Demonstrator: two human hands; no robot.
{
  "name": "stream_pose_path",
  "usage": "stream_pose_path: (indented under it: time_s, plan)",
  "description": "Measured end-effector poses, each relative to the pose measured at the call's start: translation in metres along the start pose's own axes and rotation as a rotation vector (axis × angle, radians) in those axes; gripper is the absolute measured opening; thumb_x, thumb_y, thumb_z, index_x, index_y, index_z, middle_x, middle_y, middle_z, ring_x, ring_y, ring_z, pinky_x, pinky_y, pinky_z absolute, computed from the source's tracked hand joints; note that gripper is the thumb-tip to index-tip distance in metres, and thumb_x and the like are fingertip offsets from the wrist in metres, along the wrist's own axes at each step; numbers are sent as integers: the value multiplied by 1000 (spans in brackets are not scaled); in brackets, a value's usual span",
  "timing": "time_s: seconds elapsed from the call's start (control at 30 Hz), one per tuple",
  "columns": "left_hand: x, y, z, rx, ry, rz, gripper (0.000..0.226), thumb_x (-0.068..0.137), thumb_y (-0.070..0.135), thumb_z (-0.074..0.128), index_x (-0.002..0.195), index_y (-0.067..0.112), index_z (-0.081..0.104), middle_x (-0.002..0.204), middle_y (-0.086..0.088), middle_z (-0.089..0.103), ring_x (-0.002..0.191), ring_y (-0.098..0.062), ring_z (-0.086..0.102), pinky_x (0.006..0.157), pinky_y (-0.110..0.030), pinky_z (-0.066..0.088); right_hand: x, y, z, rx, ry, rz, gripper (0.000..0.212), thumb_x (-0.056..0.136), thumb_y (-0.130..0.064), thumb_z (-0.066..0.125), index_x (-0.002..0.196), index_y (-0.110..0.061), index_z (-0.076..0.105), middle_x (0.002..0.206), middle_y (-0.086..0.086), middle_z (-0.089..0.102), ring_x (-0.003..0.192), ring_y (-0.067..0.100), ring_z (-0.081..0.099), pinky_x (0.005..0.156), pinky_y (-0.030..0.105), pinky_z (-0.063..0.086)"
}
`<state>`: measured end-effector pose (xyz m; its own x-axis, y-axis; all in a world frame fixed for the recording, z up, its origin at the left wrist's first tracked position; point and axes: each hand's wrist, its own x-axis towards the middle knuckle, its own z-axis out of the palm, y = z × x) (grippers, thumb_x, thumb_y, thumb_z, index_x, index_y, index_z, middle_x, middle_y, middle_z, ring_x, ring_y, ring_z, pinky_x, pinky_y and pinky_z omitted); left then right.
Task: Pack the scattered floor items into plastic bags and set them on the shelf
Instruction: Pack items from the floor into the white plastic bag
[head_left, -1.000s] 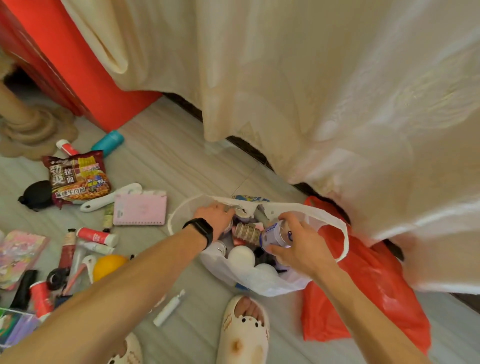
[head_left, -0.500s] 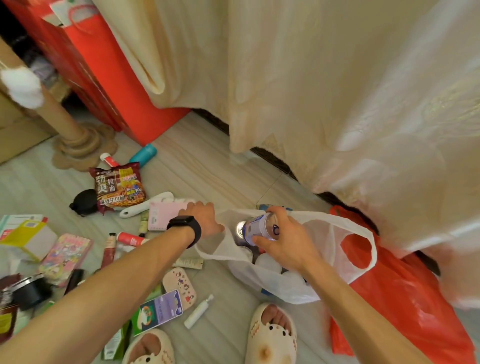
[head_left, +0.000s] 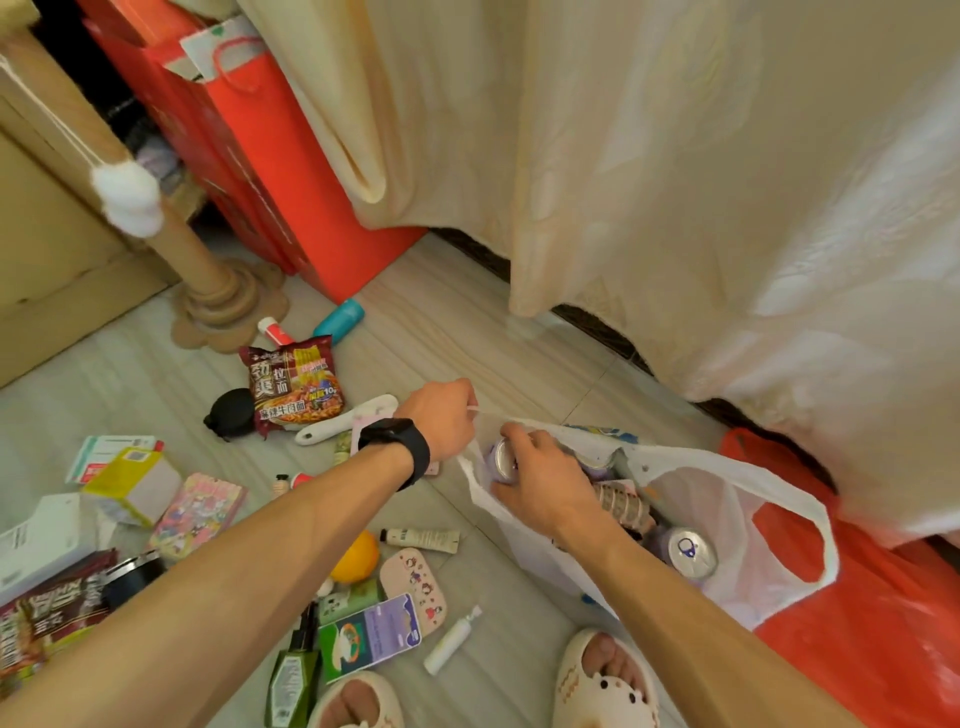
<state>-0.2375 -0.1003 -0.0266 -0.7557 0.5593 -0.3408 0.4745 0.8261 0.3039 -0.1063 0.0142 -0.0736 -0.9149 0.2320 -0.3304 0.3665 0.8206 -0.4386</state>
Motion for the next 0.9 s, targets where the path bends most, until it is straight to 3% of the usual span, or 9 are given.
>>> stream_pose_path:
  time_s: [0.1,0.2,0.33,0.5,0.6,0.67,0.73,0.8,0.9]
  plan:
    - [-8,3,5,-11,-37,18,12,95,21,50,103,20,58,98,-10,67,88,-31,62,72,-37,52,4,6,8,-196,-68,15,63,87,-37,60,140,-20,31,134,13,43,106,41,56,78,48,55]
    - [-18,7,18,8,-125,45,17,94,17,49,109,21,57,107,-7,65,93,-29,61,74,-37,52,4,12,11,-271,-153,20,68,91,-28,55,150,-19,22,140,16,42,118,40,49,90,46,49]
    - [-21,9,28,10,-98,37,15,99,25,45,109,21,55,109,-5,65,93,-26,60,71,-35,50,-10,28,9,-176,-124,16,54,91,-35,53,142,-23,39,142,5,46,125,33,46,93,44,49]
    - [-23,16,36,87,-75,57,29,97,24,47,126,21,46,123,-5,52,104,-27,55,72,-34,42,-57,68,-27,-188,180,-7,40,94,-39,53,132,-28,54,141,-4,48,121,24,48,91,40,50]
    - [-28,18,48,338,140,285,57,84,34,64,136,24,42,134,-9,44,122,-31,45,92,-42,43,-87,103,-56,-412,381,-46,38,86,-37,66,120,-21,64,141,3,53,128,28,47,93,45,49]
    - [-31,26,57,447,181,504,55,79,39,68,130,27,53,139,-8,49,132,-31,42,106,-51,36,-100,125,-71,-556,269,3,51,83,-41,67,129,-20,60,153,4,40,142,28,34,101,48,43]
    - [-35,35,71,551,71,659,41,90,47,53,127,29,60,150,-5,42,145,-27,27,117,-55,15,-106,148,-78,-618,50,102,72,87,-52,58,149,-22,38,165,4,6,151,24,3,113,47,29]
    - [-39,39,84,551,-27,685,44,94,53,39,119,30,68,156,-4,33,149,-25,16,118,-54,0,-107,167,-83,-660,-54,189,86,86,-61,53,155,-24,17,161,6,-24,148,25,-22,117,46,19]
    - [-50,38,90,521,-119,706,49,96,54,34,114,29,72,158,1,29,149,-24,12,117,-52,-9,-99,178,-85,-573,-47,301,89,83,-71,47,154,-27,18,155,7,-37,144,26,-29,118,46,18]
